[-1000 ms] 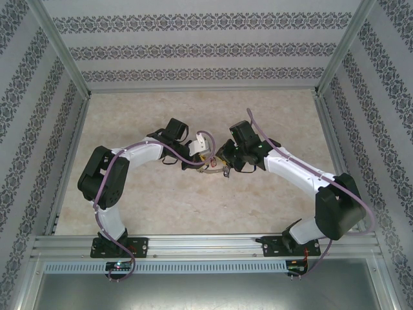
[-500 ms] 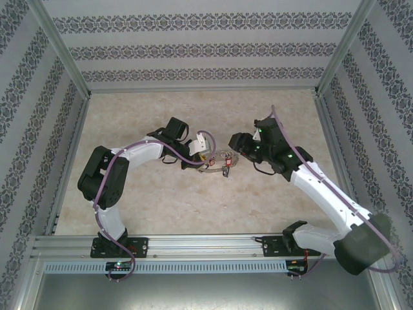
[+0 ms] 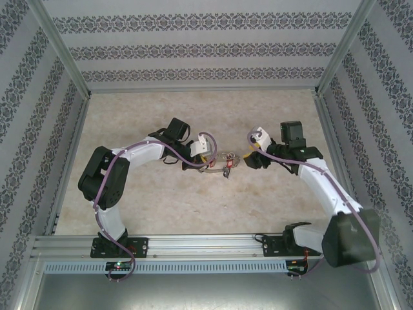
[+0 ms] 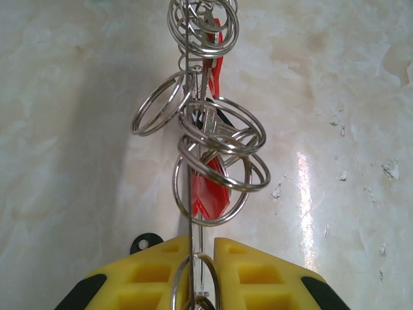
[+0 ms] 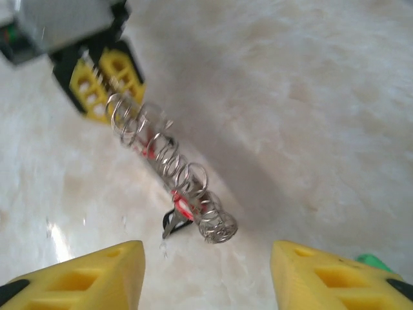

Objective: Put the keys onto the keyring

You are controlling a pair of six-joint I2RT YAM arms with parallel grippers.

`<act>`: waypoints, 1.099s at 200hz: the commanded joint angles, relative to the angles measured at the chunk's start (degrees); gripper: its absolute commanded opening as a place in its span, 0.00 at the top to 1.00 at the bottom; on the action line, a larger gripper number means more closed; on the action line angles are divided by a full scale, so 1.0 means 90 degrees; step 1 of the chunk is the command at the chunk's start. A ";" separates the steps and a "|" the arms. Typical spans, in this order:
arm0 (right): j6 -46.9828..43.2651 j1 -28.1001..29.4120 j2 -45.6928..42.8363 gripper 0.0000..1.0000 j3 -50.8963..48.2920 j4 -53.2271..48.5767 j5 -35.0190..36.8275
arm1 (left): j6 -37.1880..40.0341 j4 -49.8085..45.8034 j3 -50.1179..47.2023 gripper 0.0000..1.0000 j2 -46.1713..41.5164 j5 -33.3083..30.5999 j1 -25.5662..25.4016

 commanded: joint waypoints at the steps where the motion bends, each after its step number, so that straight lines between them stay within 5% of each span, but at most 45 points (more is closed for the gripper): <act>1: -0.2257 -0.0002 0.0577 0.45 0.0309 -0.0343 -0.1139 | 0.0236 -0.0236 0.0140 0.92 0.0043 0.0168 -0.0114; 65: -0.4207 0.0445 0.2517 0.52 0.1486 -0.1551 -0.0726 | 0.0316 -0.0263 0.0151 0.92 0.0043 0.0139 -0.0120; 111: -0.4413 0.0588 0.3097 0.55 0.1785 -0.1651 -0.0433 | 0.0373 -0.0276 0.0151 0.92 0.0053 0.0172 -0.0124; 147: -0.4527 0.0584 0.3189 0.67 0.1822 -0.1835 -0.0291 | 0.0370 -0.0255 0.0151 0.91 0.0060 0.0167 -0.0120; 220: -0.3698 0.0594 0.2675 0.90 0.1493 -0.1368 -0.0163 | 0.0402 -0.0467 0.0399 0.68 0.0039 0.0180 -0.0110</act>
